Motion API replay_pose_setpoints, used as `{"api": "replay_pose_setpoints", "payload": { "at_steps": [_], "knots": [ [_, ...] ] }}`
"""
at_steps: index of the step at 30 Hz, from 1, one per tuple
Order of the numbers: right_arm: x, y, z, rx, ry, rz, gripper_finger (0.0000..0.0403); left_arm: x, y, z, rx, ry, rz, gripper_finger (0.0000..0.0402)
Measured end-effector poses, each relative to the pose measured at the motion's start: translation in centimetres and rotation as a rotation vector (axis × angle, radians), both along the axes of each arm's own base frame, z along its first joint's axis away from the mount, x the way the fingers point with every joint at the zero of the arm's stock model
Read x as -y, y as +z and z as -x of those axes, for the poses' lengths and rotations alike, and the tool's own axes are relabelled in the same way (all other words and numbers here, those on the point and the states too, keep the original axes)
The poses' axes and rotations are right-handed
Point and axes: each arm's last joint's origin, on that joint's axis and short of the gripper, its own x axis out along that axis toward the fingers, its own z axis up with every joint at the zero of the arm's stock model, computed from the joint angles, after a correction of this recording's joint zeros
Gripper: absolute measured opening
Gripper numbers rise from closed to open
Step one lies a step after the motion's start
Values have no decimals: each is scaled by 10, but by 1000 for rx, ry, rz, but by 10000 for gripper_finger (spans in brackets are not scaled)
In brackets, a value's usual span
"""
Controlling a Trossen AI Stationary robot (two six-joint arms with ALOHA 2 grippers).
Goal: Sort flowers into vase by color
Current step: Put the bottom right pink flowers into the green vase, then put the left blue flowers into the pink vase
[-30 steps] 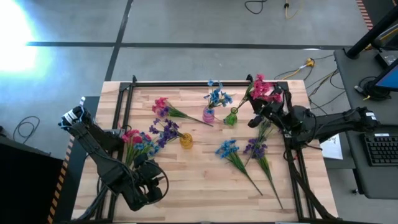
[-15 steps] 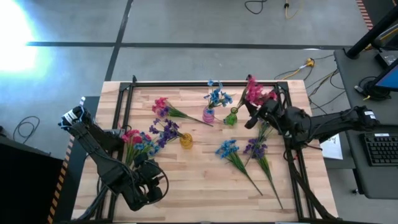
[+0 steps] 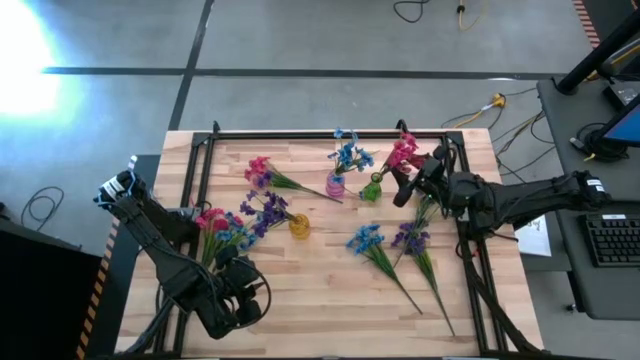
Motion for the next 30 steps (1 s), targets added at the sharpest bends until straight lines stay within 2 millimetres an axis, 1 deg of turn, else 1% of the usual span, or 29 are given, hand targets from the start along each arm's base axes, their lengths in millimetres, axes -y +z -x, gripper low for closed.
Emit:
{"api": "replay_pose_setpoints", "payload": {
  "at_steps": [9, 15, 21, 30],
  "knots": [
    [0, 3, 3, -151, -10, -86, 289, 0, 0, 0, 1, 4, 4, 91],
    [0, 2, 6, -198, -15, -112, 319, 0, 0, 0, 1, 6, 4, 91],
    [-1, -2, 7, -214, -16, -151, 333, 0, 0, 0, 3, 18, 13, 91],
    [-1, -10, 10, -249, -6, -227, 332, -1, 0, 0, 7, 38, 26, 91]
  ]
}}
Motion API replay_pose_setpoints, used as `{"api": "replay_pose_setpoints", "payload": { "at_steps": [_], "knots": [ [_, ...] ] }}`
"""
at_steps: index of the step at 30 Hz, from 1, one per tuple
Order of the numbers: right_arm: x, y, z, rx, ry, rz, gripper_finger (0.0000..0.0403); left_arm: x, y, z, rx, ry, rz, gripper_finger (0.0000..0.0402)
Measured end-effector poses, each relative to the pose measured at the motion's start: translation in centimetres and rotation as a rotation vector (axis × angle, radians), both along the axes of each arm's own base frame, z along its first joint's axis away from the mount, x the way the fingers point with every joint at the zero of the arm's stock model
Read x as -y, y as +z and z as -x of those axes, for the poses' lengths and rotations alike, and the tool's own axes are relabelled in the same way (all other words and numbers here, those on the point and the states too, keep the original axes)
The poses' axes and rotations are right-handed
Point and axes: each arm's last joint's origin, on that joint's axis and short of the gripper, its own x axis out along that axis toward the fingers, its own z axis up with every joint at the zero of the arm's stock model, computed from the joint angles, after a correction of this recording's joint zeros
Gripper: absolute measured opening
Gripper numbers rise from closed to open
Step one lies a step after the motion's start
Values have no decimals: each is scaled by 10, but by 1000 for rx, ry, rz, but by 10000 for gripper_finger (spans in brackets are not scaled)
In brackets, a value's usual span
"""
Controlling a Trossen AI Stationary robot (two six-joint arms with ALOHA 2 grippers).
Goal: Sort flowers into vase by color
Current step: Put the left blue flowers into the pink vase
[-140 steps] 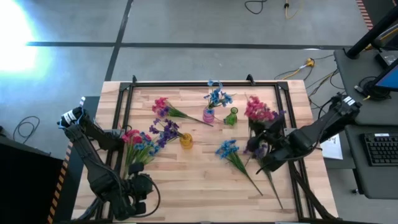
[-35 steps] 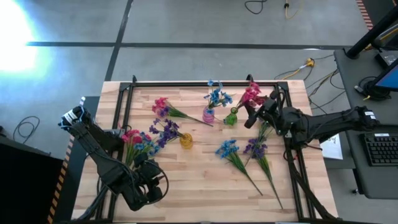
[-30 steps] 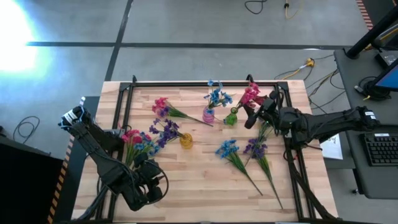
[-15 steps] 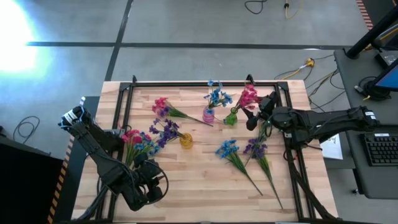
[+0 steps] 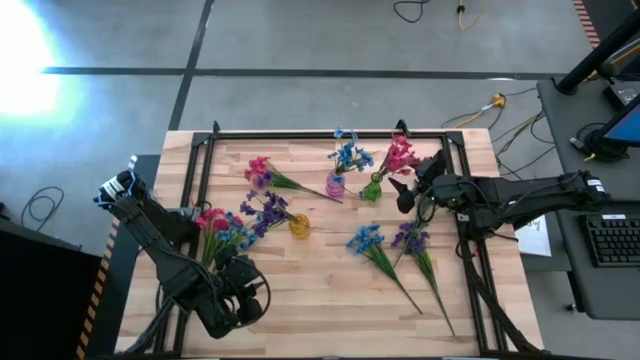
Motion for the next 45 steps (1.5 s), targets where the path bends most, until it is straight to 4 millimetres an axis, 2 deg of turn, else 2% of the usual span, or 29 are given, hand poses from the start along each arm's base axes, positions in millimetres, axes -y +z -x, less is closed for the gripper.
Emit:
{"api": "replay_pose_setpoints", "payload": {
  "at_steps": [3, 9, 14, 17, 26, 37, 45],
  "knots": [
    [-1, -3, 1, -11, 9, -40, 335, -1, -1, 2, -36, 54, 63, 91],
    [-2, -8, 3, -28, 29, -112, 336, 0, -10, 13, -282, 232, 267, 91],
    [-2, -8, 3, -27, 38, -121, 338, 0, -24, 20, -491, 356, 241, 91],
    [-2, -8, 3, -27, 42, -123, 337, 1, -33, 20, -559, 416, 194, 91],
    [-3, -8, 2, -29, 68, -139, 337, 3, -64, 18, -608, 480, 112, 91],
    [-3, -8, 2, -30, 79, -143, 336, -13, -103, 36, -637, 638, 220, 91],
    [-3, -8, 2, -32, 79, -143, 340, -17, -112, 39, -633, 681, 229, 91]
  ]
}}
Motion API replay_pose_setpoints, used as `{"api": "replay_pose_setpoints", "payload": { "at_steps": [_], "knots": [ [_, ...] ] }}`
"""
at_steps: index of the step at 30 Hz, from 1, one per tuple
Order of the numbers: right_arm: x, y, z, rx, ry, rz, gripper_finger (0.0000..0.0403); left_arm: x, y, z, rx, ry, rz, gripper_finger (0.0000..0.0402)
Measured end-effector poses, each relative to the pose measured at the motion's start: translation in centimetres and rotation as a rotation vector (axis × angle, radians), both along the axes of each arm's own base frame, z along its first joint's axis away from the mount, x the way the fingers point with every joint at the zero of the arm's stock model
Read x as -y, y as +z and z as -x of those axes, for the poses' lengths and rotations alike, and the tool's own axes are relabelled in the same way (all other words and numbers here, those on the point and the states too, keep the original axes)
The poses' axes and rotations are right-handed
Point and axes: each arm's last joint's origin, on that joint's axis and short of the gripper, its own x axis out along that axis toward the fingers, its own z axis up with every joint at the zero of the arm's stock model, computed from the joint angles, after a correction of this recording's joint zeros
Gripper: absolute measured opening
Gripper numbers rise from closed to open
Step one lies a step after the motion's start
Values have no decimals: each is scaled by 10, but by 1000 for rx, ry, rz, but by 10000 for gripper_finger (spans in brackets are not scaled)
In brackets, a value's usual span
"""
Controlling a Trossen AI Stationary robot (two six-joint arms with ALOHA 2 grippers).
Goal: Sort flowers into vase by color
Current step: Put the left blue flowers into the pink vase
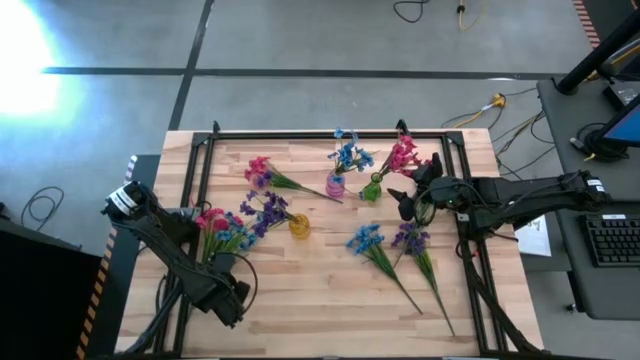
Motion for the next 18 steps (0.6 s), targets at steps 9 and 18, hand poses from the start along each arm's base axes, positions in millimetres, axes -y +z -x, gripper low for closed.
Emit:
{"api": "replay_pose_setpoints", "payload": {
  "at_steps": [9, 18],
  "knots": [
    [-2, -2, 0, -8, 46, -46, 341, -2, -2, 2, -6, 17, -14, 93],
    [-2, -2, 0, 2, 53, -70, 341, -13, -20, 11, -29, 61, -57, 107]
  ]
}}
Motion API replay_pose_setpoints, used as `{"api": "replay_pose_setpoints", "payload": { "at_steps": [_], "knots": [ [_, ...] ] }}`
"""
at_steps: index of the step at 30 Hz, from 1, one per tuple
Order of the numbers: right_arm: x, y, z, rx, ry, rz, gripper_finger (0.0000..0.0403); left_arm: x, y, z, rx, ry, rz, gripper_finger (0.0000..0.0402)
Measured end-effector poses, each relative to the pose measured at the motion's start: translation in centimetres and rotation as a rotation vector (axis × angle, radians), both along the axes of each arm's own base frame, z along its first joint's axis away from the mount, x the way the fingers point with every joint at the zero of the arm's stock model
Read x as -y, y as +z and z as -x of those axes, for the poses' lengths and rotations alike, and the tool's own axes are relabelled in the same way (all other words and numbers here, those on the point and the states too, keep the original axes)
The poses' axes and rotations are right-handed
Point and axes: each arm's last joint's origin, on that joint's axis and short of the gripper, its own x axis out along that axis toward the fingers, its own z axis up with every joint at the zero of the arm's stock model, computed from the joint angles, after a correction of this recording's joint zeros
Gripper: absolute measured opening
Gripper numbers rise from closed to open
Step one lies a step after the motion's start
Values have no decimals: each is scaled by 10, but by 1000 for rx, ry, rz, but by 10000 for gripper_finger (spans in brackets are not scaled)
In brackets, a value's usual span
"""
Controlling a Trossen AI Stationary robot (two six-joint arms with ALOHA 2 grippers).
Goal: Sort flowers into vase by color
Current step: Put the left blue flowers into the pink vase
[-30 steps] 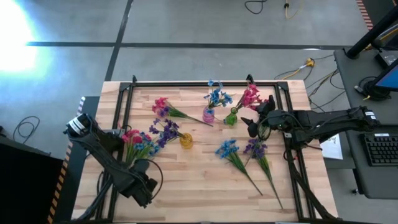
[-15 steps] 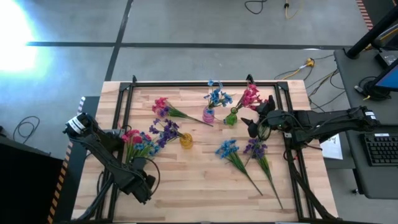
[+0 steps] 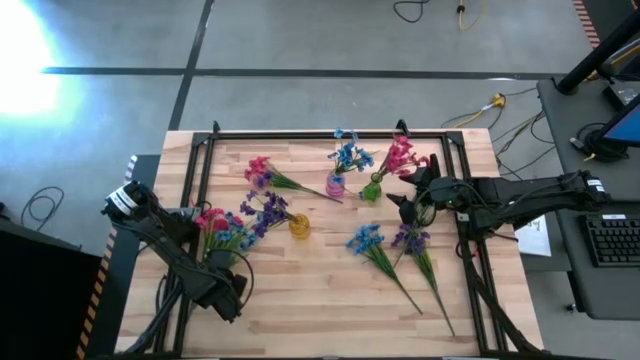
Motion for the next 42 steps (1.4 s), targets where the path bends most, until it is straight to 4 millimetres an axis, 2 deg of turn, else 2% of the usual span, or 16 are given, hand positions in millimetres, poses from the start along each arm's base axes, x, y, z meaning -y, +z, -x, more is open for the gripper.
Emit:
{"api": "replay_pose_setpoints", "payload": {
  "at_steps": [8, 12, 17, 21, 25, 29, 35, 42],
  "knots": [
    [0, 0, 0, 5, 5, -13, 341, -3, -13, 3, 31, 4, 31, 101],
    [-1, 0, -1, 11, 34, -52, 341, 2, -9, -2, 54, 3, 59, 70],
    [-3, -1, -1, 14, 90, -101, 341, 7, -6, -6, 78, 6, 87, 9],
    [-5, -1, -1, 18, 114, -133, 341, 12, -6, -9, 117, 12, 135, 7],
    [-6, -1, -2, 19, 153, -170, 341, 22, -6, -13, 157, -16, 243, 2],
    [-6, -1, -2, 17, 164, -180, 341, 43, 4, -17, 211, -75, 371, 1],
    [-6, -3, -1, -2, 158, -186, 341, 52, 21, -17, 197, -82, 362, 28],
    [-6, -3, -1, -2, 159, -186, 341, 52, 25, -18, 203, -101, 352, 118]
  ]
}}
